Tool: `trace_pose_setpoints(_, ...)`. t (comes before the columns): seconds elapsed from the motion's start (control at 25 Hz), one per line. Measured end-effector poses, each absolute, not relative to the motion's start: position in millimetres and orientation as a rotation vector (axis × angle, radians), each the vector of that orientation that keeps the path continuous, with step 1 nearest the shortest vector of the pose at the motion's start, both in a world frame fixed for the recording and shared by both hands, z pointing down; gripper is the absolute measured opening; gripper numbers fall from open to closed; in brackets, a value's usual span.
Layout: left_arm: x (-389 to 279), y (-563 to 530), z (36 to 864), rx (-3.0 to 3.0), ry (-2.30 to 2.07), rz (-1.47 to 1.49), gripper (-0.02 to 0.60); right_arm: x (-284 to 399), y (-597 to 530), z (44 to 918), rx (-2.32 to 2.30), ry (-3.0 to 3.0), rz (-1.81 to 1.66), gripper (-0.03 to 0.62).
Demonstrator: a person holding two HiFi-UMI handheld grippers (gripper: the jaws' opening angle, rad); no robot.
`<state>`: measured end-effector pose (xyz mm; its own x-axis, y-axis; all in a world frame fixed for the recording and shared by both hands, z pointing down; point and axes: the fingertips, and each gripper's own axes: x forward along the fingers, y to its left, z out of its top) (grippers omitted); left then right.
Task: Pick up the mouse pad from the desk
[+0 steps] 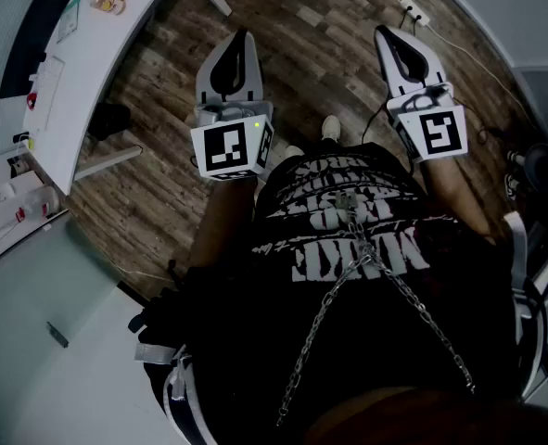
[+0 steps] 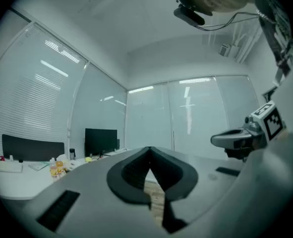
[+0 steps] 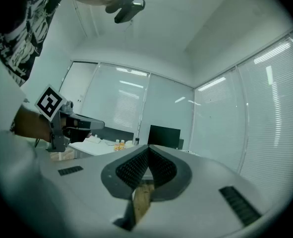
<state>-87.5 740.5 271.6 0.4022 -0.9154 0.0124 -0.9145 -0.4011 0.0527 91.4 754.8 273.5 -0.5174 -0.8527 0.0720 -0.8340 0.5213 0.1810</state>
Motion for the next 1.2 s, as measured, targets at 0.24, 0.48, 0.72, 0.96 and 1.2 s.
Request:
trace_pose_setpoints(0.24,-87.6,777.0,280.8,2.591,-1.680,-0.013,0.008,88.8,795.6,282.2,1.429,-2.609,-0.163,0.000)
trace_pose_setpoints(0.48,-86.6,793.3,287.5,2.580,-1.655,-0.009,0.008,92.4,810.0,285.5,1.455,-2.607,-0.106,0.000)
trace_pose_setpoints(0.72,-73.0,765.1,290.1,2.574,-1.690,0.015,0.008,124.1,775.0,292.8,1.510,-2.598,-0.051,0.000)
trace_pose_setpoints(0.96,-39.0,709.4,295.2,2.558,-1.725,0.048,0.008,158.6,710.5,292.1,1.465,-2.637,-0.078,0.001)
trace_pose_setpoints(1.2,-13.6,655.3,294.1,2.514,-1.766,0.010,0.008,188.8,651.8,291.7,1.445,-2.681,-0.063,0.000)
